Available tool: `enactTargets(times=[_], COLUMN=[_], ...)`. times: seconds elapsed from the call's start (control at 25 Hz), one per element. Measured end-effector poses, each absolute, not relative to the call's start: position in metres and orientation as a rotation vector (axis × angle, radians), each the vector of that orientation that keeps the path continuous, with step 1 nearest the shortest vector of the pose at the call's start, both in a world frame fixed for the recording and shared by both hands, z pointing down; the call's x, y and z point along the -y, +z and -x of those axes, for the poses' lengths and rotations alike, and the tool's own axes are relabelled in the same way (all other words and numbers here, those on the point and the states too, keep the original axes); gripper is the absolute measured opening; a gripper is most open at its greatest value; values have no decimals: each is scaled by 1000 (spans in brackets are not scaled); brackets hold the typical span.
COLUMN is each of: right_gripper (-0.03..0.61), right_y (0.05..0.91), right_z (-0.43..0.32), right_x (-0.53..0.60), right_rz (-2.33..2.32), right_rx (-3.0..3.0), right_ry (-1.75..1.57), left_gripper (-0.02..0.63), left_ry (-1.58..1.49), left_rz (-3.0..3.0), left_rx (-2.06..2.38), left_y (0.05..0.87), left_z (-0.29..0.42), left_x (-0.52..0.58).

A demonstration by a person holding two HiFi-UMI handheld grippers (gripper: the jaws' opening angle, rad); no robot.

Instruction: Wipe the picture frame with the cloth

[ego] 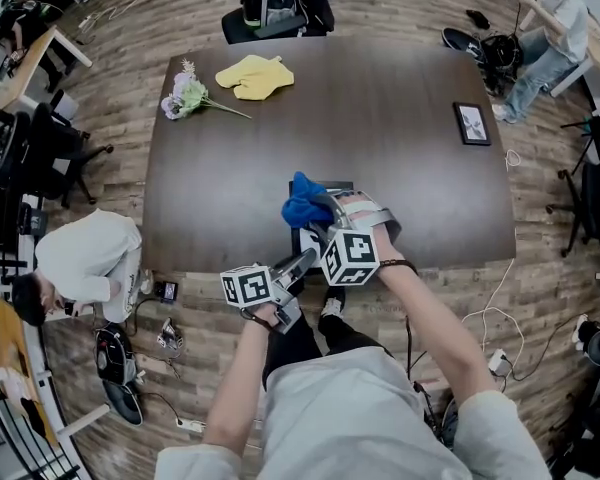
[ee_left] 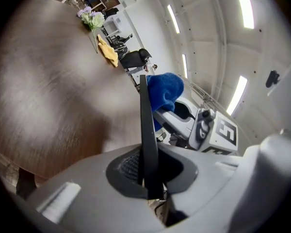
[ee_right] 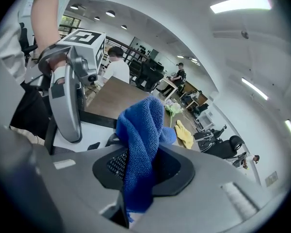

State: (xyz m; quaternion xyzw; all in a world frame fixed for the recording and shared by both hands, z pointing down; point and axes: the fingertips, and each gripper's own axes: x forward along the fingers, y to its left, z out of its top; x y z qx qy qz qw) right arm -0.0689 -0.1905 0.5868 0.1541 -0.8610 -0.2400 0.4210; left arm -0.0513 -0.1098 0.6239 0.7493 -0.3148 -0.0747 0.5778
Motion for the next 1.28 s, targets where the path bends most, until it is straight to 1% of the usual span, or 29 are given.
enactTargets(times=[0.28, 0.56, 0.76, 0.92, 1.0, 1.08, 1.28], right_gripper=[89, 89, 89, 89, 89, 89, 89], right_y=[592, 612, 622, 625, 627, 628, 627], right_z=[27, -25, -50, -64, -67, -68, -69], right_x=[211, 193, 173, 164, 160, 156, 150], right_rz=[-511, -667, -729, -772, -780, -783, -795], right_rx=[2117, 2151, 2170, 2179, 2184, 2189, 2207], right_ry=[-521, -235, -109, -51, -31, -20, 7], left_gripper=[72, 72, 72, 84, 166, 181, 259], left_ry=[-159, -146, -144, -76, -62, -37, 163], left_rz=[-1681, -1562, -1542, -1521, -1513, -1514, -1483], left_rx=[738, 762, 753, 807, 838, 881, 1093], left_y=[657, 689, 705, 718, 719, 719, 729], left_z=[63, 69, 71, 79, 84, 89, 113], left_x=[122, 140, 148, 154, 157, 159, 158])
